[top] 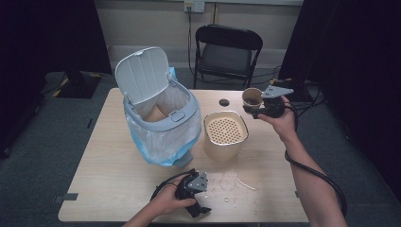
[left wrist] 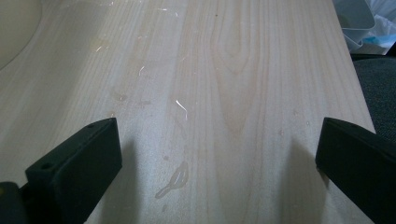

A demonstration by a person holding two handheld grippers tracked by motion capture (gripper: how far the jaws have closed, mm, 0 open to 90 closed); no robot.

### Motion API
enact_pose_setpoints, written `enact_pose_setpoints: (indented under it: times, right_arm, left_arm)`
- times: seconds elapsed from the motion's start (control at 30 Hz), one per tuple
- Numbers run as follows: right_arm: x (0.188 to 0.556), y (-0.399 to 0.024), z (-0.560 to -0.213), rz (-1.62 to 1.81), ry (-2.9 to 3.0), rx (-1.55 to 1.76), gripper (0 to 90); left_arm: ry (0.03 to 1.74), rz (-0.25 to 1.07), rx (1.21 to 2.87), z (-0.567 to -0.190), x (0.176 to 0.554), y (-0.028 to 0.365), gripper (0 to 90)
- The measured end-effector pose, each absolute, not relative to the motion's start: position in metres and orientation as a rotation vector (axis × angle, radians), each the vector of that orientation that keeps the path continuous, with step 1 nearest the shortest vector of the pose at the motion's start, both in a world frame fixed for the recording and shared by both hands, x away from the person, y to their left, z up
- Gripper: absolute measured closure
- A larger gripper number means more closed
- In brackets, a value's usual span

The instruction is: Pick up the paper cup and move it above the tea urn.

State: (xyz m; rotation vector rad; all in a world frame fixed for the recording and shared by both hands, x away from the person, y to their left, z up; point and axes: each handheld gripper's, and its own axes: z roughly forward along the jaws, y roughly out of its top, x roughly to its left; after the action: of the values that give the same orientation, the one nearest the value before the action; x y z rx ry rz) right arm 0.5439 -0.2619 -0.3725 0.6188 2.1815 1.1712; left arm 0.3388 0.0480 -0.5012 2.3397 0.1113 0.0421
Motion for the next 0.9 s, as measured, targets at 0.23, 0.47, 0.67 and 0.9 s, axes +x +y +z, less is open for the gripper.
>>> enact_pose_setpoints:
  times: [0.23,0.47,0.67,0.9]
  right_arm:
    - [0.544,-0.257,-0.363,1.124,2.138,0.536,30.2]
    - [0.544,-0.251,-0.359,1.062,2.112,0.444,30.1]
    - [0.542,-0.246,-0.356,1.031,2.082,0.402,30.4]
    - [0.539,-0.24,-0.351,0.974,2.07,0.33,30.5]
  left_arm:
    - [0.112,0.041,2.34,-0.501,0.339,0.048,0.0]
    - [0.112,0.041,2.34,-0.501,0.339,0.048,0.0]
    - [0.112,0.041,2.34,-0.501,0.339,0.048,0.0]
    - [0.114,0.039,2.341,-0.501,0.339,0.048,0.0]
